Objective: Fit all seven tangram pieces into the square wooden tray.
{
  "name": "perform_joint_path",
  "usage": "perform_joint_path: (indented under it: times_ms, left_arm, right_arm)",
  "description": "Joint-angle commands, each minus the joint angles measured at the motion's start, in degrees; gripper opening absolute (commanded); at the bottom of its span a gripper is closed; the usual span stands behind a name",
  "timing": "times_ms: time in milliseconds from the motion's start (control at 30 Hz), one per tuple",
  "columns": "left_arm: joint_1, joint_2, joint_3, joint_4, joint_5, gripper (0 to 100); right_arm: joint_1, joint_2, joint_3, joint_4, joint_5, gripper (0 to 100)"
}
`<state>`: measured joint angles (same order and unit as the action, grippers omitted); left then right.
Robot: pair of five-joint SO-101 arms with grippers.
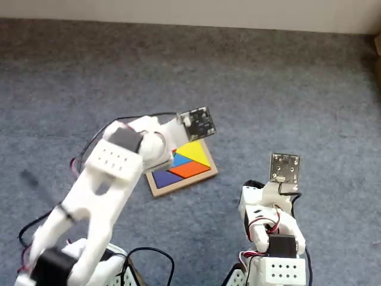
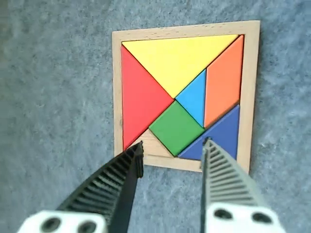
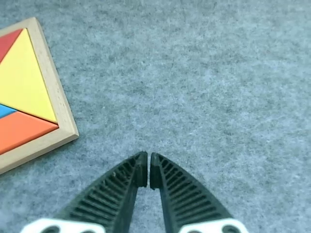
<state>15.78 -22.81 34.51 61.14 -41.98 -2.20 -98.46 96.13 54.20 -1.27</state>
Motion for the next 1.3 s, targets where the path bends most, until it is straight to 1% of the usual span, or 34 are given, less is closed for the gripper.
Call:
perform_joint_path:
  times_ms: [0,67,167,233,367,433,567,767,833,933,1100,1167,1267]
  left_arm:
    - [1.2,-20.1,8.1,0.7,0.6,6]
    - [0.7,-27.5,11.4,0.9,0.6,0]
    - [-1.0,-37.4,16.9,0.9,1.2,1]
    - [-2.2,-43.2,20.8,0.6,5.5,1]
    - [-5.4,-53.8,26.9,0.6,17.4,1]
    - [-7.5,-58.6,30.4,0.5,21.1,1]
    - [-10.9,-67.7,38.4,0.3,21.9,1]
    - [-16.2,-81.3,53.9,-4.6,22.1,1]
    - [-17.6,-82.8,58.2,-7.0,22.1,1]
    - [-18.7,-81.3,62.5,-9.4,22.4,1]
    - [-18.9,-80.8,62.6,-9.2,31.4,1]
    - [-18.9,-80.7,62.6,-6.7,33.6,1]
    - [-18.9,-81.0,62.6,-0.5,34.5,1]
  right_arm:
    - [0.6,-1.0,6.5,-0.9,-0.4,3.1]
    - [0.6,-1.0,6.5,-0.9,-0.4,3.1]
    - [0.6,-0.9,6.5,-0.9,-0.4,3.1]
    - [0.6,-0.9,6.5,-0.9,-0.4,3.1]
    - [0.6,-0.7,6.5,-0.8,-0.4,3.0]
    - [0.6,-0.7,6.5,-0.8,-0.4,3.0]
    - [0.6,-0.7,6.5,-0.8,-0.4,3.0]
    - [0.6,-0.8,6.5,-0.8,-0.4,3.0]
    - [0.6,-0.8,6.5,-0.8,-0.4,3.0]
    - [0.6,-0.8,6.5,-0.8,-0.4,3.0]
    - [0.6,-0.8,6.5,-0.8,-0.4,3.0]
    - [0.6,-0.9,6.5,-0.8,-0.4,3.0]
    - [0.3,-0.7,6.5,-0.8,-0.4,3.1]
